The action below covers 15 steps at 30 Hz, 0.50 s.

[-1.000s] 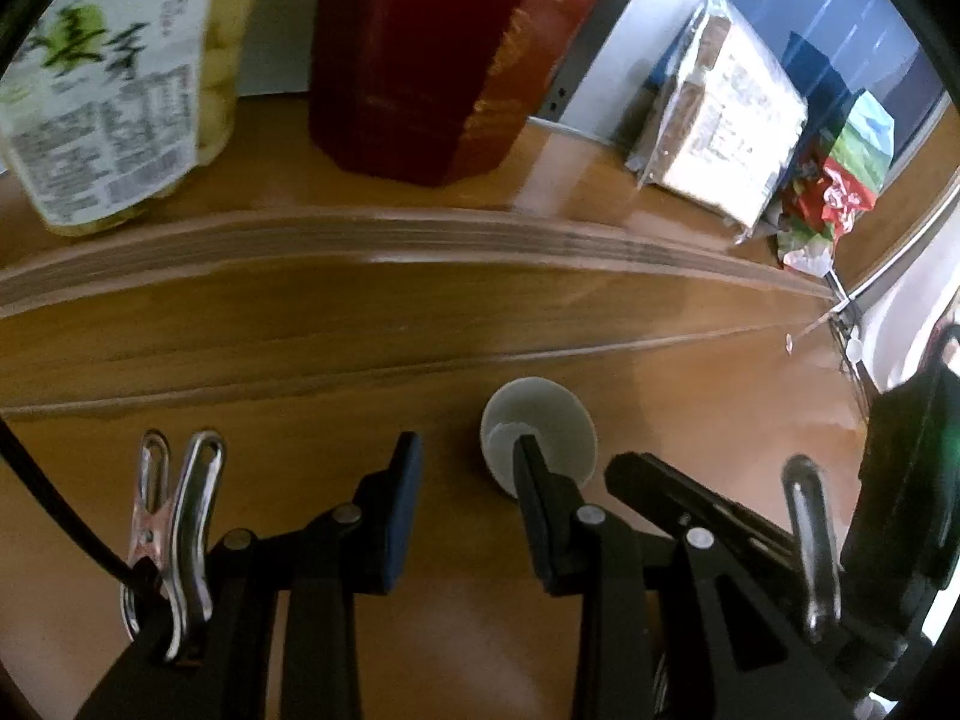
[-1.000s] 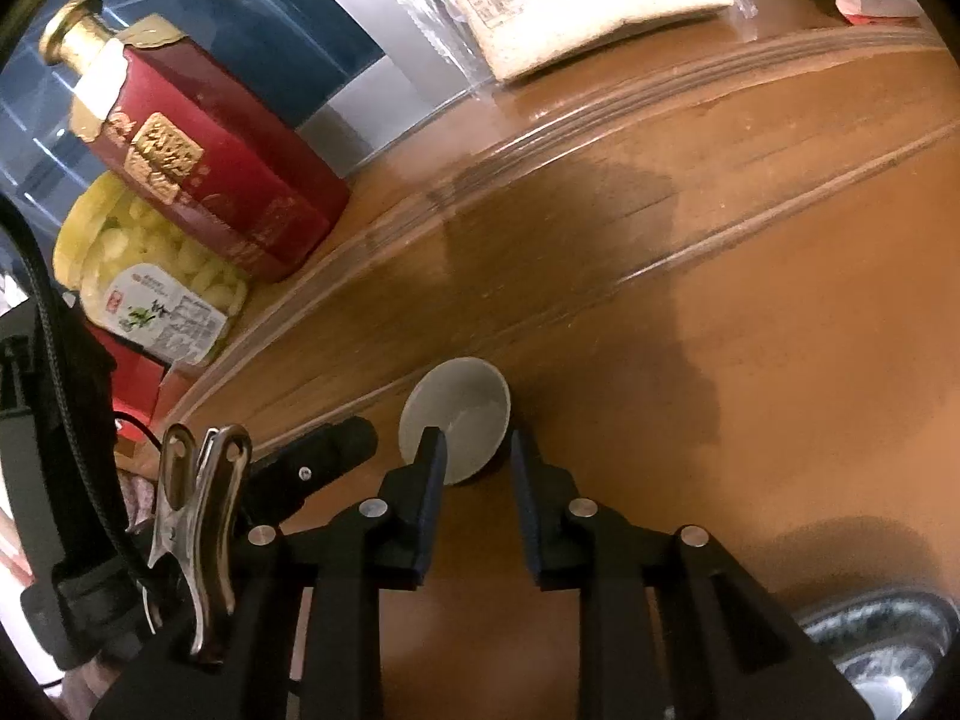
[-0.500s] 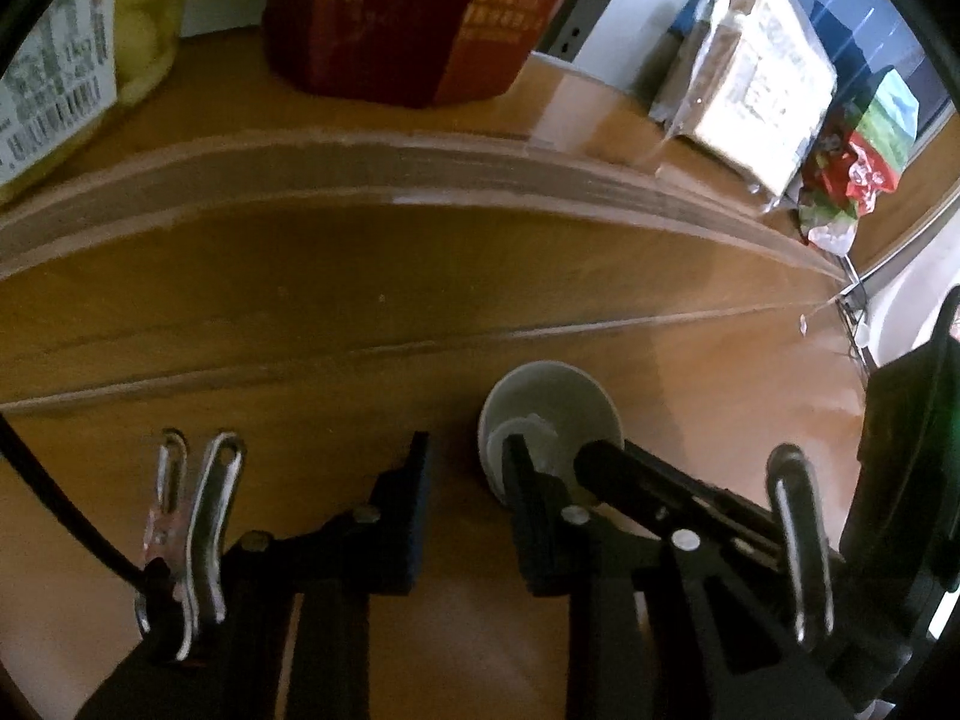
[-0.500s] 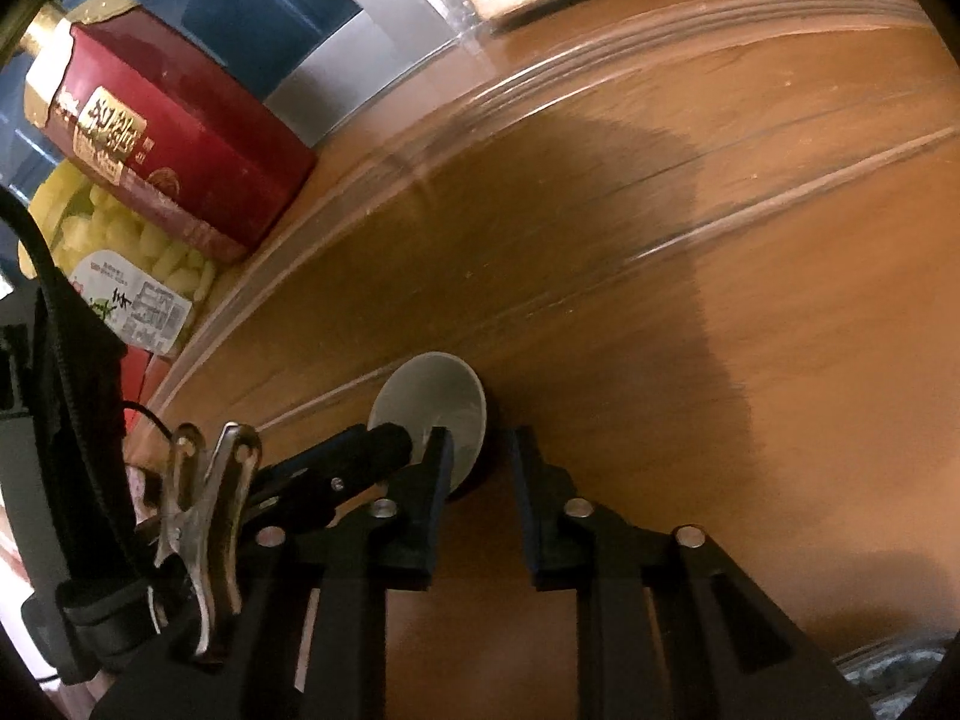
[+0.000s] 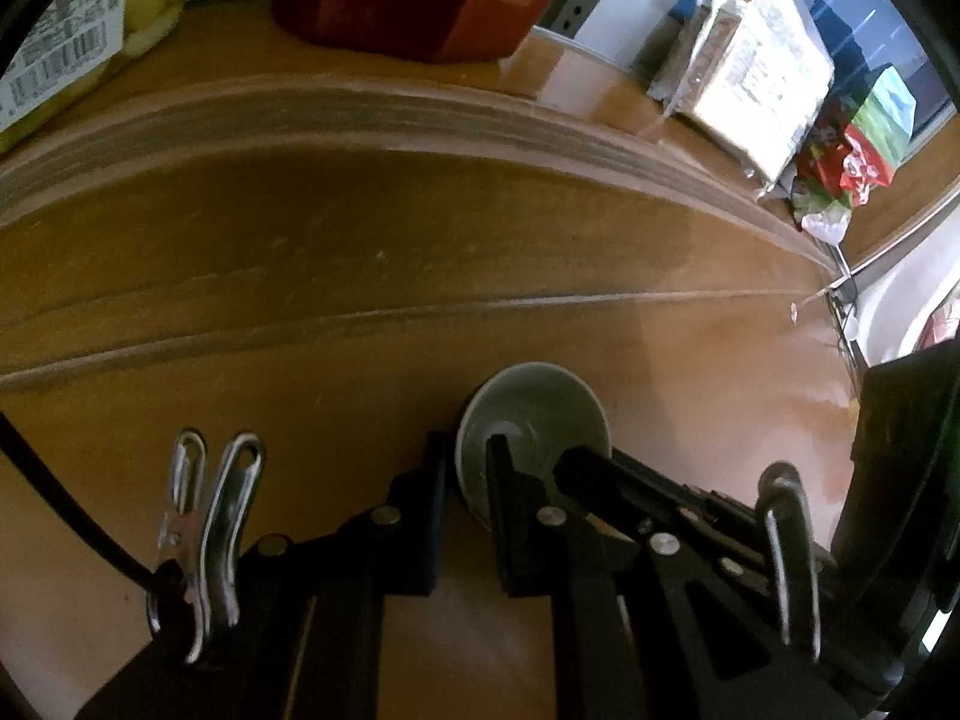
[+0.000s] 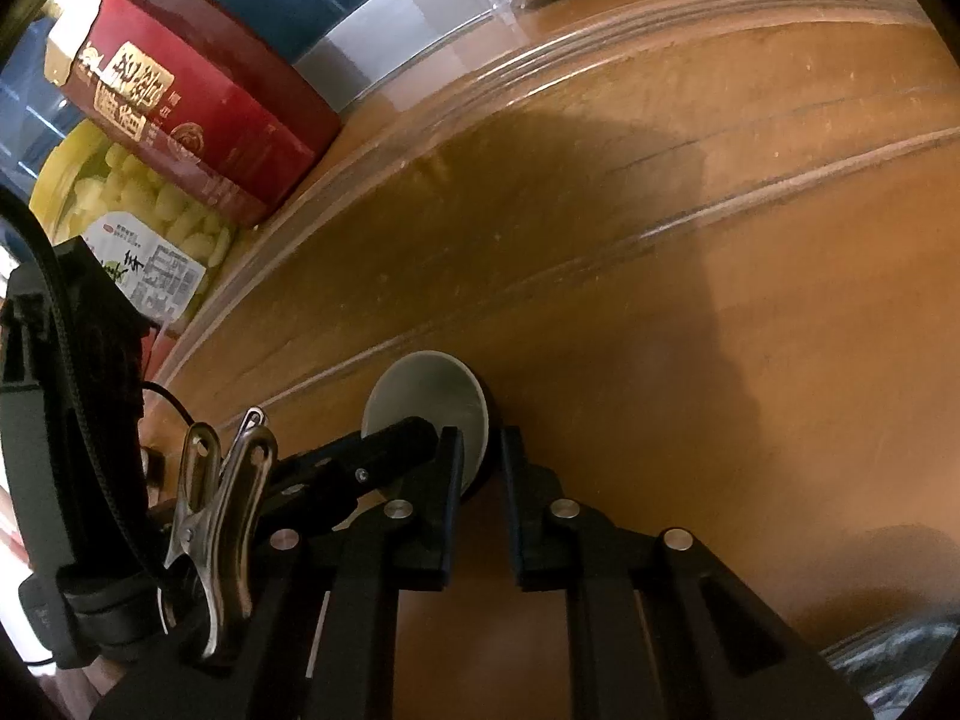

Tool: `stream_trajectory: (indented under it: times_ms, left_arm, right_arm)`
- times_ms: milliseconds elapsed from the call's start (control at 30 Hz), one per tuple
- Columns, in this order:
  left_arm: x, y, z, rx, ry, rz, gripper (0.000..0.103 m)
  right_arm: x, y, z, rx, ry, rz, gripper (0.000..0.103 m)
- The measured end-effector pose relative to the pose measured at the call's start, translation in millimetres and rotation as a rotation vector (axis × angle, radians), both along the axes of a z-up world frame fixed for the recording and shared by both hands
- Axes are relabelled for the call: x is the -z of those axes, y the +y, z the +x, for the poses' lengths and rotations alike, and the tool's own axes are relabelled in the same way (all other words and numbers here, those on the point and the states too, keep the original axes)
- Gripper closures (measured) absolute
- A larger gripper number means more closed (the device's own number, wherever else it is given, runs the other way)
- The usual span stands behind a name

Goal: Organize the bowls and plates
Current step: 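Lower the held bowls into the last bowl with the right tool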

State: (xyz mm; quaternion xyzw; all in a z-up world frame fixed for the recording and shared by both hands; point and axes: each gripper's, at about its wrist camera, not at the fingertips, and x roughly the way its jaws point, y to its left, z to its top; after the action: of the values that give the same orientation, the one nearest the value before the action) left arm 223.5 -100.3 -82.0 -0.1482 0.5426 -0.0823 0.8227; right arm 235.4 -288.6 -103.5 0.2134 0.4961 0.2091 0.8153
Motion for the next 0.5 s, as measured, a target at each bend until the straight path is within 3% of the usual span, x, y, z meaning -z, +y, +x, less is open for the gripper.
stream_trajectory:
  times_ms: [500]
  left_arm:
    - [-11,-6,-15,-0.008,-0.027,-0.003,0.092]
  right_arm:
    - [-11,7,-31,-0.009,-0.022,0.000,0.088]
